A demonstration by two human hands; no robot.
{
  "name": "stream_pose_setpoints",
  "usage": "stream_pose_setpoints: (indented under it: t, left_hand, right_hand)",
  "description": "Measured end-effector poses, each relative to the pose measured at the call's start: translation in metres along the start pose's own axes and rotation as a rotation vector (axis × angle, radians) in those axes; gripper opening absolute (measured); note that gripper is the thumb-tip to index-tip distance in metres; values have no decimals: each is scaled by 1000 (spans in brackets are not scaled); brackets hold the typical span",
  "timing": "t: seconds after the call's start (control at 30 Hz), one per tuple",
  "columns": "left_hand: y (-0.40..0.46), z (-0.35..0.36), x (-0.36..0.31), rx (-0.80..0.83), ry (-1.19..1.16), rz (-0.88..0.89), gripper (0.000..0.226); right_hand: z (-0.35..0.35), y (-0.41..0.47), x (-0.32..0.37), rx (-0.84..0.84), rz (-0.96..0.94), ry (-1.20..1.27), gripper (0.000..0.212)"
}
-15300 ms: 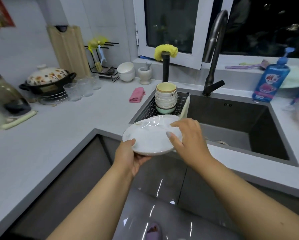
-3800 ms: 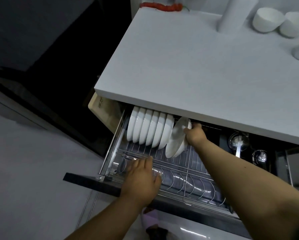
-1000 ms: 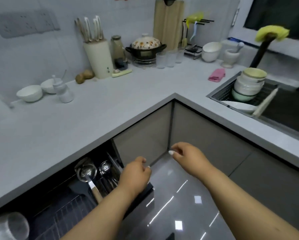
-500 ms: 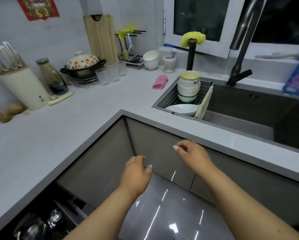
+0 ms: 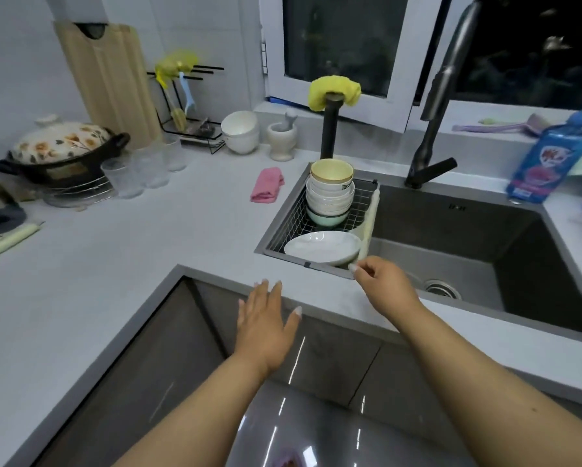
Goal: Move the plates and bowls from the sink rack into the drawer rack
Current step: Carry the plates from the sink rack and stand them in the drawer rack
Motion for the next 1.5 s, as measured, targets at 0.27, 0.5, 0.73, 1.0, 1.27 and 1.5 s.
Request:
stream_pose_setpoints:
  t: [0.27, 0.5, 0.73, 1.0, 1.27, 1.5]
  left_hand:
    - [102, 10, 12, 127, 181, 167, 66]
    - [143, 28, 19, 110, 307, 305, 73]
    - [142, 29, 20, 30, 306, 330, 77]
    - [142, 30, 22, -7, 283, 321, 79]
    - [142, 24, 24, -20, 4, 250, 65]
    - [129, -15, 3, -184, -651, -190, 25]
  right_hand:
    - [22, 95, -12, 79, 57, -199, 23]
    - [35, 141, -35, 270, -63, -557, 26]
    - [49, 160, -59, 376, -96, -721, 24]
    - [45, 153, -47, 242, -398, -684, 19]
    - [27, 141, -26, 63, -567, -595, 21]
    - [1, 109, -5, -65, -729, -551, 23]
Point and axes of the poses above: each hand's wrist, its own y-axis towards the middle knuckle, its own z-axis out of the palm, x = y × z, the point moved 1 cm from there along y, towards the middle knuckle, and after that the axes turned 8 degrees about y, right-handed, at the moved point
